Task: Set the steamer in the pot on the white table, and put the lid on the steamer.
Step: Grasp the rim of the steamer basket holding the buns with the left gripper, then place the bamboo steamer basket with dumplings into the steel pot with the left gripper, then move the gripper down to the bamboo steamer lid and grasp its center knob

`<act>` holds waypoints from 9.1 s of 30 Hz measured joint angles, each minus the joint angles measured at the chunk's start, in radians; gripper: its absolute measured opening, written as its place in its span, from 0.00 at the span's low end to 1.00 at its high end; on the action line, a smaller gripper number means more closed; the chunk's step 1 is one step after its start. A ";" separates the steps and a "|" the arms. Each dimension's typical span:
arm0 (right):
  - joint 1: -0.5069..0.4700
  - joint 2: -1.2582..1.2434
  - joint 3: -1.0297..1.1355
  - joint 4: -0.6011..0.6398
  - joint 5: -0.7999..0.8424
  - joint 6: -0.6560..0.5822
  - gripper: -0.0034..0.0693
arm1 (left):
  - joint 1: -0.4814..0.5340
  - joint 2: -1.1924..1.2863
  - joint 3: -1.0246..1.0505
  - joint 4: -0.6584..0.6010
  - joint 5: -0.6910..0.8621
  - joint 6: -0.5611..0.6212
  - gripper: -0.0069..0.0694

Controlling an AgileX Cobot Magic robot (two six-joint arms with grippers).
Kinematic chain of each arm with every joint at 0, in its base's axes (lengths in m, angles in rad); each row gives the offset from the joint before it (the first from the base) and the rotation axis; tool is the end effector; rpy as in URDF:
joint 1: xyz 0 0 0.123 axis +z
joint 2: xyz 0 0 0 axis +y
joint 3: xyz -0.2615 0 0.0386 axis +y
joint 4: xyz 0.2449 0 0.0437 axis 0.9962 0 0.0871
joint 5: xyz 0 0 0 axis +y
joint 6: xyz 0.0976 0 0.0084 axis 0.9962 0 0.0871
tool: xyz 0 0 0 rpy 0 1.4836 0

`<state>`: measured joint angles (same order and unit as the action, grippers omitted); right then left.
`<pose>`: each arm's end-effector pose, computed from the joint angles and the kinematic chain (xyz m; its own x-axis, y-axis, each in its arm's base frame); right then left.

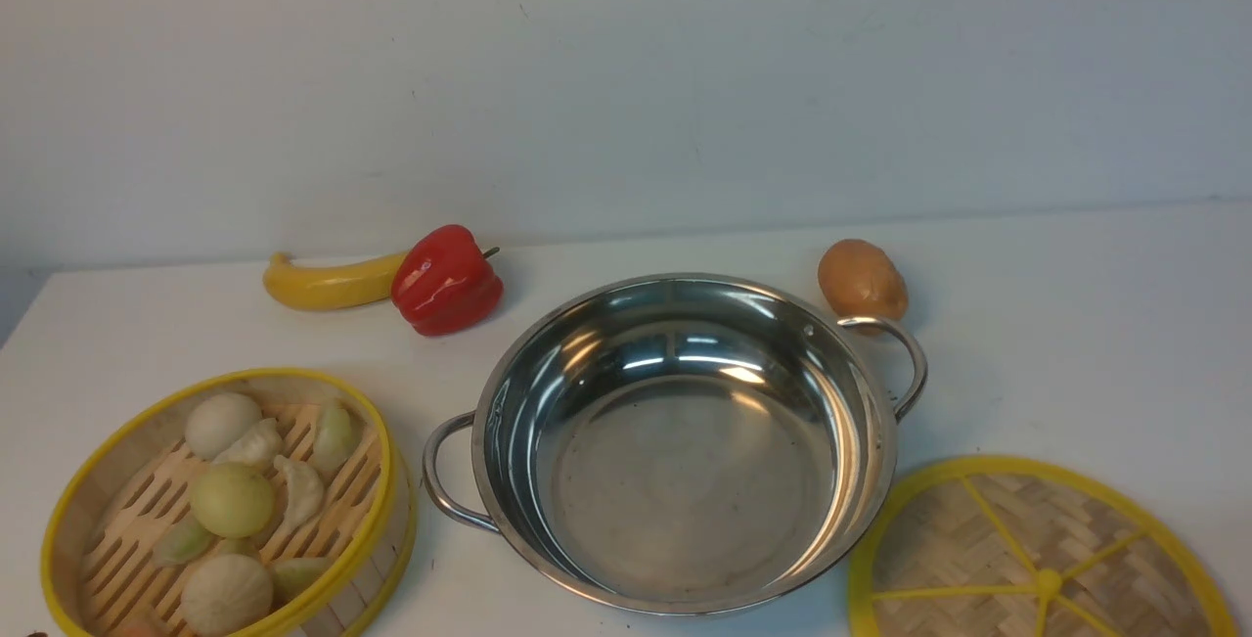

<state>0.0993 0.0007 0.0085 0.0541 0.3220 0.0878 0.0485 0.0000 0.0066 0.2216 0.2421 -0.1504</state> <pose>0.0783 0.0095 0.1795 -0.2537 0.1141 -0.9605 -0.0813 0.9870 0.1387 0.0800 0.0091 0.1884 -0.1612 0.0571 -0.9853 -0.0901 0.9933 0.0723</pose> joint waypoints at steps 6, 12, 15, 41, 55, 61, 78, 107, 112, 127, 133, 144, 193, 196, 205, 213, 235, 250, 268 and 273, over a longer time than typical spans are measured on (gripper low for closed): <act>0.000 0.000 0.000 0.000 0.000 0.000 0.38 | 0.000 0.000 0.000 0.000 0.000 0.000 0.30; 0.000 0.000 0.000 0.000 0.000 0.000 0.38 | 0.000 0.000 0.000 -0.099 -0.020 -0.071 0.30; 0.000 0.000 0.000 0.000 0.000 0.000 0.38 | 0.000 0.000 0.000 -0.195 -0.057 -0.143 0.30; 0.000 -0.001 0.000 0.639 -0.194 0.233 0.38 | 0.000 0.000 0.000 -0.379 -0.419 -0.342 0.30; 0.000 -0.001 0.000 0.726 -0.228 0.250 0.38 | 0.002 0.172 -0.377 -0.450 -0.188 0.118 0.32; 0.000 -0.001 0.000 0.730 -0.170 0.247 0.38 | 0.088 0.425 -0.619 -0.362 0.090 0.124 0.32; 0.000 -0.001 0.000 0.713 -0.026 0.206 0.38 | 0.507 1.025 -0.856 -0.113 0.608 0.038 0.33; 0.002 -0.001 0.000 0.942 0.252 -0.254 0.38 | 0.507 1.677 -0.978 -0.539 0.524 0.840 0.49; 0.002 -0.001 0.000 0.960 0.260 -0.276 0.38 | 0.507 1.726 -0.978 -0.567 0.509 0.858 0.49; 0.002 -0.001 0.000 0.972 0.268 -0.281 0.38 | 0.507 1.801 -0.979 -0.643 0.359 0.852 0.15; 0.002 -0.001 0.000 0.972 0.269 -0.281 0.38 | 0.507 1.798 -0.979 -0.618 0.358 0.849 0.14; 0.002 -0.001 0.000 0.972 0.281 -0.283 0.38 | 0.539 1.744 -1.084 -0.479 0.496 0.729 0.14; 0.002 -0.001 0.000 0.975 0.368 -0.310 0.38 | -0.350 2.193 -1.875 -0.385 0.841 0.360 0.14; 0.002 -0.001 0.000 0.975 0.368 -0.310 0.38 | -0.350 2.200 -1.876 -0.385 0.824 0.360 0.14; 0.002 -0.001 0.000 0.975 0.368 -0.310 0.38 | -0.363 2.235 -1.876 -0.389 0.801 0.362 0.14; 0.002 -0.001 0.000 0.975 0.368 -0.310 0.38 | -0.382 2.251 -1.877 -0.391 0.772 0.367 0.13; 0.002 -0.001 0.000 0.975 0.368 -0.310 0.38 | -0.383 2.204 -1.885 -0.365 0.772 0.366 0.53; 0.002 0.000 -0.099 0.964 0.281 -0.310 0.38 | -0.381 1.760 -1.885 -0.164 0.966 0.383 0.16; 0.002 0.843 -0.968 0.492 0.694 -0.356 0.39 | -0.221 1.044 -1.259 -0.233 0.715 0.409 0.06; 0.002 1.185 -1.088 0.312 0.885 -0.262 0.39 | -0.211 0.801 -0.955 -0.236 0.648 0.391 0.07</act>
<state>0.1016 1.1855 -1.0798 0.3658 1.2065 -0.1742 -0.1622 0.8014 -0.9488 -0.0147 0.8905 0.2408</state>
